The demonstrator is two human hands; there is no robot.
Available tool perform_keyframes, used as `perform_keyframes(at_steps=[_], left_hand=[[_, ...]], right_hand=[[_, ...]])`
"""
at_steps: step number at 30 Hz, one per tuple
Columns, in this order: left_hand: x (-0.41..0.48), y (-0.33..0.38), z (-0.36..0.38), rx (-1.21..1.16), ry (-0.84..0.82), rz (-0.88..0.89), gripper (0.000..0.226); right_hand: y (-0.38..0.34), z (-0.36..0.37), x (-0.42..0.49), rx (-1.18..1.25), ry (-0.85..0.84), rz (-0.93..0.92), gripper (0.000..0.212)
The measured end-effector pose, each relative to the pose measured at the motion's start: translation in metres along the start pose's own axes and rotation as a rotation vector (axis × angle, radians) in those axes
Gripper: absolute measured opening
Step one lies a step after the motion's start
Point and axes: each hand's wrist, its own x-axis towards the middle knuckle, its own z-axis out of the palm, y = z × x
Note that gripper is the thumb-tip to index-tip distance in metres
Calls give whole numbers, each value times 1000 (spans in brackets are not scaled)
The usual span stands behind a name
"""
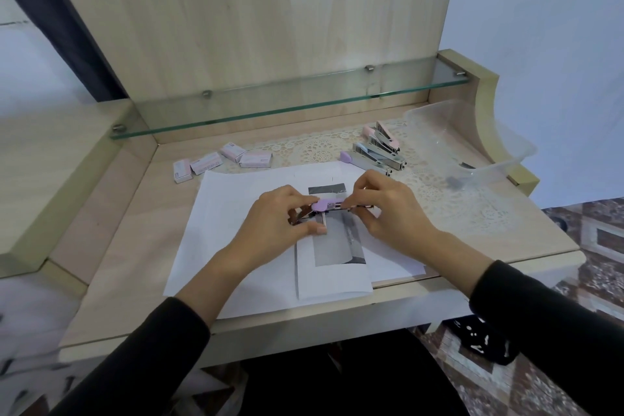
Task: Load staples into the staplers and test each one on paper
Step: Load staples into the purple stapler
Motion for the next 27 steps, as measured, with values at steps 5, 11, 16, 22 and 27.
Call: perform_keyframes(at_steps=[5, 11, 16, 22, 27], left_hand=[[1, -3, 0, -46, 183, 82, 26], [-2, 0, 2, -36, 224, 89, 22], [-4, 1, 4, -48, 200, 8, 22], [-1, 1, 3, -47, 174, -30, 22], [1, 1, 3, -34, 159, -85, 19]], right_hand=[[-1, -2, 3, 2, 167, -41, 10], [2, -2, 5, -36, 204, 5, 5], [-3, 5, -1, -35, 257, 66, 8], [-11, 10, -6, 60, 231, 213, 13], [-9, 10, -6, 67, 276, 178, 6]])
